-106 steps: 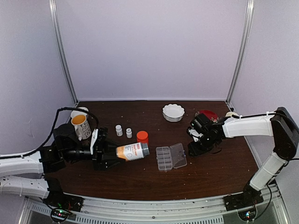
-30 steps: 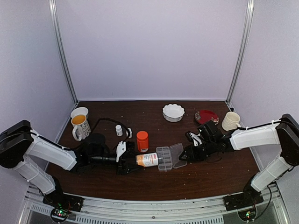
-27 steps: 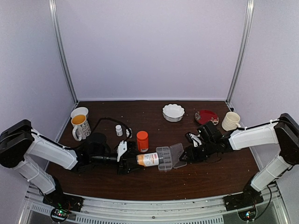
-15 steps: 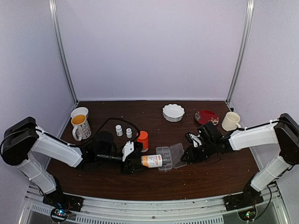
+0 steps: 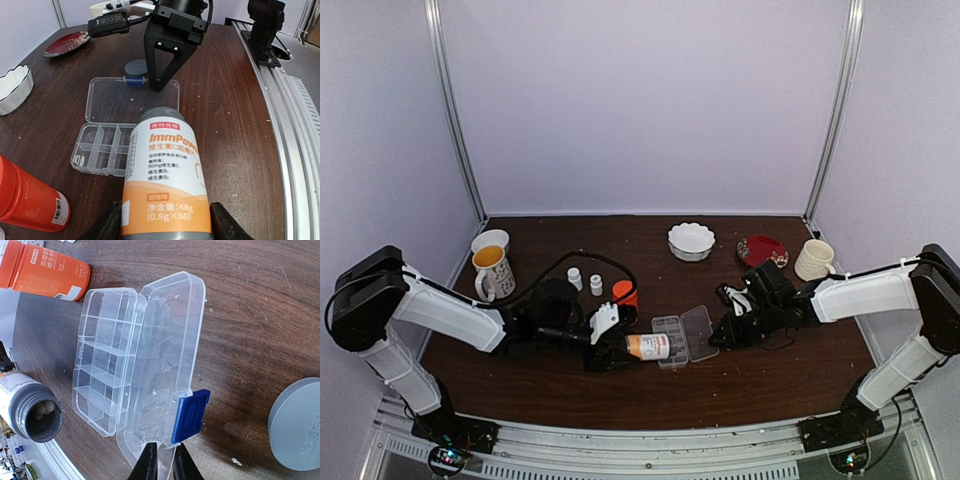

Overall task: Sort the pills into containers
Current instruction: Hold the pill container at the center of the board, then pour the pill into the compartment of the pill container.

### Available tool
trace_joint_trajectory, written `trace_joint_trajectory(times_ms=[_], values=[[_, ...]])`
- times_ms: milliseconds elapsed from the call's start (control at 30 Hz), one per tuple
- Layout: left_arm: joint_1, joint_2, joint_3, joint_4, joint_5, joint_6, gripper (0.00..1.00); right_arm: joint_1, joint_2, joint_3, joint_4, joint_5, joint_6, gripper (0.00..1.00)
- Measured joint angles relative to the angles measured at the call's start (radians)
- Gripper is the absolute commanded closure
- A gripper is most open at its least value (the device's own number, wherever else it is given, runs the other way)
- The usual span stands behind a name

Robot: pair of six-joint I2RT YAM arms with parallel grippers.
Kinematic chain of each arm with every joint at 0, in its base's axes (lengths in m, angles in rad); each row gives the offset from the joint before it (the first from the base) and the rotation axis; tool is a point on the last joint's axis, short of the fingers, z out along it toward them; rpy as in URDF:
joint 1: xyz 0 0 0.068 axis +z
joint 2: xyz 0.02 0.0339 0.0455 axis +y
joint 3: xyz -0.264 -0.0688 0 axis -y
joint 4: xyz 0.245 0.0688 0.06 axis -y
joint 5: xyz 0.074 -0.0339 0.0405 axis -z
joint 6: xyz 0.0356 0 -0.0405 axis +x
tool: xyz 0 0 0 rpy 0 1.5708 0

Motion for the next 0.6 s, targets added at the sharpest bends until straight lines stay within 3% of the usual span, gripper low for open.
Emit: trace_joint_trajectory(times_ms=[600], values=[[-0.041, 0.008, 0.142, -0.231, -0.075, 0.017, 1.00, 0.005, 0.000, 0.022, -0.024, 0.004, -0.008, 0.88]])
